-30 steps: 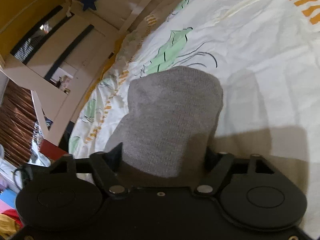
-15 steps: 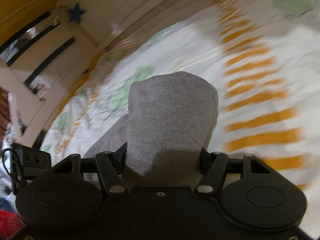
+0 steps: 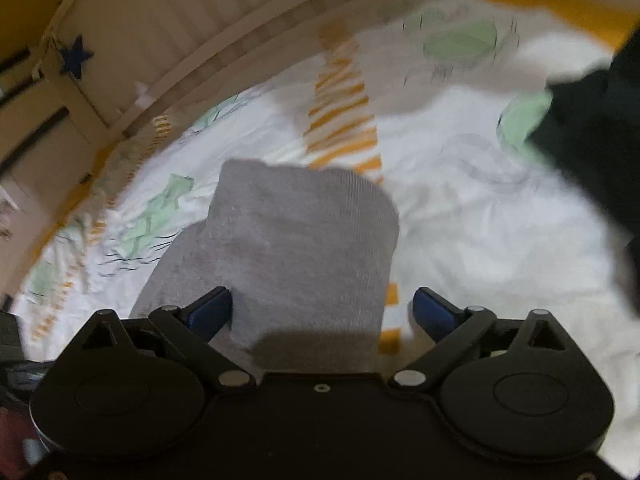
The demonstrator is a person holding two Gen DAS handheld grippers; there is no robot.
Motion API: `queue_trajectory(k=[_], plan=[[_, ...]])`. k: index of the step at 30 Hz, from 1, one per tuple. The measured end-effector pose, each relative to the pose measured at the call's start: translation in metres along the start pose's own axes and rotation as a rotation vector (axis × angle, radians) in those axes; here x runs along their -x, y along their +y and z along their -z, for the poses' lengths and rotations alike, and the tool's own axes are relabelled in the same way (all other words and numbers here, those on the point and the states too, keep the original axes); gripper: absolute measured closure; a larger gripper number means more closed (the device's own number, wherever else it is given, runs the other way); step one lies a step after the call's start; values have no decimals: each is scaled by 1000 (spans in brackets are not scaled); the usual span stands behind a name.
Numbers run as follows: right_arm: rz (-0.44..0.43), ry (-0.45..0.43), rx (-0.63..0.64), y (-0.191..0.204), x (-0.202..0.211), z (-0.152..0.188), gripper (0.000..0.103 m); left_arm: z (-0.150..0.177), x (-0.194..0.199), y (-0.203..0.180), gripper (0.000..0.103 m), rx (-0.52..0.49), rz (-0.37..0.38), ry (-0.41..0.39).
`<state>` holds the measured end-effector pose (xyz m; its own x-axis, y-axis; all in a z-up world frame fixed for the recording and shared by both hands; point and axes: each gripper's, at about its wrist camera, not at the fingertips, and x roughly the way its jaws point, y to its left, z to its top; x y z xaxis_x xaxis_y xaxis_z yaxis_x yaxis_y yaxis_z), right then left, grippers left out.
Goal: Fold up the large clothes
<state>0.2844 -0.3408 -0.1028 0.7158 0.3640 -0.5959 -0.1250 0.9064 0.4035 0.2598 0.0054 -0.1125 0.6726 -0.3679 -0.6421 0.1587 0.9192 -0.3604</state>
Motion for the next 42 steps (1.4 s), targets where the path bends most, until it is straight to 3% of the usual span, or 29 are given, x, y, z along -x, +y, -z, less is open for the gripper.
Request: queue_trajectory(k=[4, 8, 13, 19, 24, 26, 31, 42], plan=[[80, -106, 73, 28, 40, 4, 0, 2, 37, -18, 5, -95, -172, -83], [105, -156, 79, 52, 69, 11, 0, 7, 69, -38, 5, -142, -230, -141], [156, -157, 62, 71, 92, 29, 0, 20, 94, -70, 5, -228, -349, -171], [159, -164, 37, 86, 122, 60, 0, 43, 114, -85, 5, -211, -291, -139], [212, -147, 81, 96, 143, 83, 0, 61, 127, -100, 5, -232, -352, -116], [230, -151, 93, 99, 151, 89, 0, 66, 134, -104, 5, -244, -342, -121], [243, -149, 84, 101, 166, 100, 0, 77, 144, -114, 5, -240, -295, -98], [303, -137, 90, 105, 181, 115, 0, 94, 150, -127, 5, -242, -287, -68]])
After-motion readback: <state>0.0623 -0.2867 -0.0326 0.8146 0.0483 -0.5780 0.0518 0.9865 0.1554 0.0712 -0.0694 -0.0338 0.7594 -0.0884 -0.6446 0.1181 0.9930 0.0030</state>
